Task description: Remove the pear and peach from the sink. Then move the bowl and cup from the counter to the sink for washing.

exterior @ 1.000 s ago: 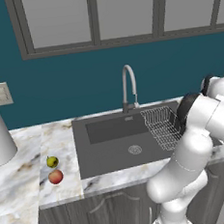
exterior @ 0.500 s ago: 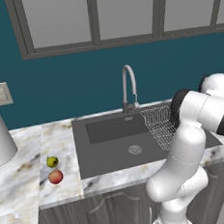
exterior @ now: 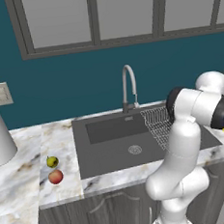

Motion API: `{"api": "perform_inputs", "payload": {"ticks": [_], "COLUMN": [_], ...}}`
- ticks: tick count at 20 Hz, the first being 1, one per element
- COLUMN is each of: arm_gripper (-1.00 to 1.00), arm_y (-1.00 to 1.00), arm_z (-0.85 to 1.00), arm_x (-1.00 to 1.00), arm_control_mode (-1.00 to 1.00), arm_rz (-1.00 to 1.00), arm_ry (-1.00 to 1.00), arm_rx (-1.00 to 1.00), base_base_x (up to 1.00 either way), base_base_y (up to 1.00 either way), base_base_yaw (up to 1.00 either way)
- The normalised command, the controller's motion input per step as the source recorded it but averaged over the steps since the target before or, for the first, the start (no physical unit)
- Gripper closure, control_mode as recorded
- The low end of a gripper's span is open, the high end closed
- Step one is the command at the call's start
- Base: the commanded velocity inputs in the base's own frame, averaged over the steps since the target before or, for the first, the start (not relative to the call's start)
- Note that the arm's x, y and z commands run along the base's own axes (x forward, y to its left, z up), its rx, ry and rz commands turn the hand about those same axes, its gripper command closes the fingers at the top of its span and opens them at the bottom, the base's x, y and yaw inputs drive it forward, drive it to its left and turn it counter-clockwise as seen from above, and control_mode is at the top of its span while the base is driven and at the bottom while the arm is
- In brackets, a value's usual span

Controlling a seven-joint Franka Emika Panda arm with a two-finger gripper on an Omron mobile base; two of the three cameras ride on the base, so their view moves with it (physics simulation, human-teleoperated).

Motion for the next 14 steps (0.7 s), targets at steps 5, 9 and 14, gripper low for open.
{"api": "perform_inputs", "payload": {"ticks": [5, 9, 14], "arm_gripper": [-1.0, -1.0, -1.0], "arm_y": [-0.04, -0.02, -0.04], "arm_z": [-0.11, -0.13, -0.13], "arm_x": [0.08, 0.09, 0.09], "arm_control_mode": [-1.0, -1.0, -1.0], "arm_rz": [0.0, 0.0, 0.0], "arm_ry": [0.0, 0.01, 0.02], "arm_rx": [0.0, 0.0, 0.0], "base_base_x": [0.0, 0.0, 0.0], "base_base_y": [0.0, 0.0, 0.0], "base_base_yaw": [0.0, 0.0, 0.0]}}
